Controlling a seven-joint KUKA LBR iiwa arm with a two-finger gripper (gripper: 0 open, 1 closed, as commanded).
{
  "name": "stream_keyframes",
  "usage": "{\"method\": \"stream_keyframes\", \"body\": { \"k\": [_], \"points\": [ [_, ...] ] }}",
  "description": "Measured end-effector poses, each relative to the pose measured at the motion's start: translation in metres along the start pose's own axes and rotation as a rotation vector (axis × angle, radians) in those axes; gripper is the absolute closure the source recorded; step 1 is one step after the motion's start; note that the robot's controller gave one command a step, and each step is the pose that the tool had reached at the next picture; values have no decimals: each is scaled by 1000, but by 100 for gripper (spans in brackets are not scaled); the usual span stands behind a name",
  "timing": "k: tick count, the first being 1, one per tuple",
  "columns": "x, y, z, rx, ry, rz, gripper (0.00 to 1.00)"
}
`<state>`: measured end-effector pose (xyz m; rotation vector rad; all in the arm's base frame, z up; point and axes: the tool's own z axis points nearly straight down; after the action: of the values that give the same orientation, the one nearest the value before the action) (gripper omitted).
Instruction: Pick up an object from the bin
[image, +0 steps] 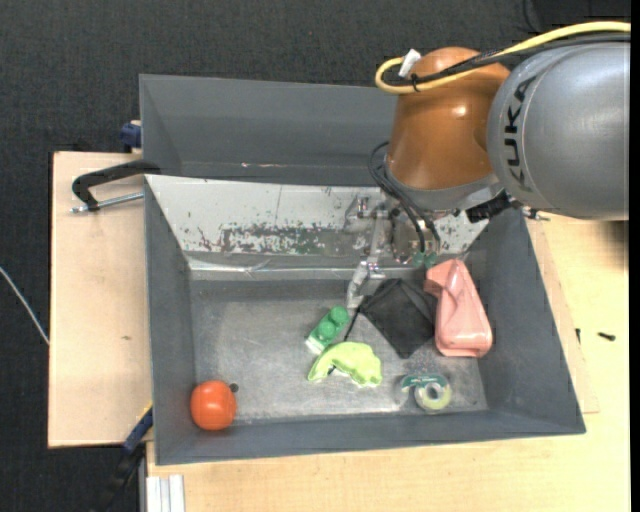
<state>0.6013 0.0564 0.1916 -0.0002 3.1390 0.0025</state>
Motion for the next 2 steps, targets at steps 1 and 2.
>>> {"method": "stream_keyframes", "body": {
  "k": [1,2],
  "points": [
    [6,1,27,0,-8,-113,0],
    [23,2,59,0,7,-325,0]
  ]
}}
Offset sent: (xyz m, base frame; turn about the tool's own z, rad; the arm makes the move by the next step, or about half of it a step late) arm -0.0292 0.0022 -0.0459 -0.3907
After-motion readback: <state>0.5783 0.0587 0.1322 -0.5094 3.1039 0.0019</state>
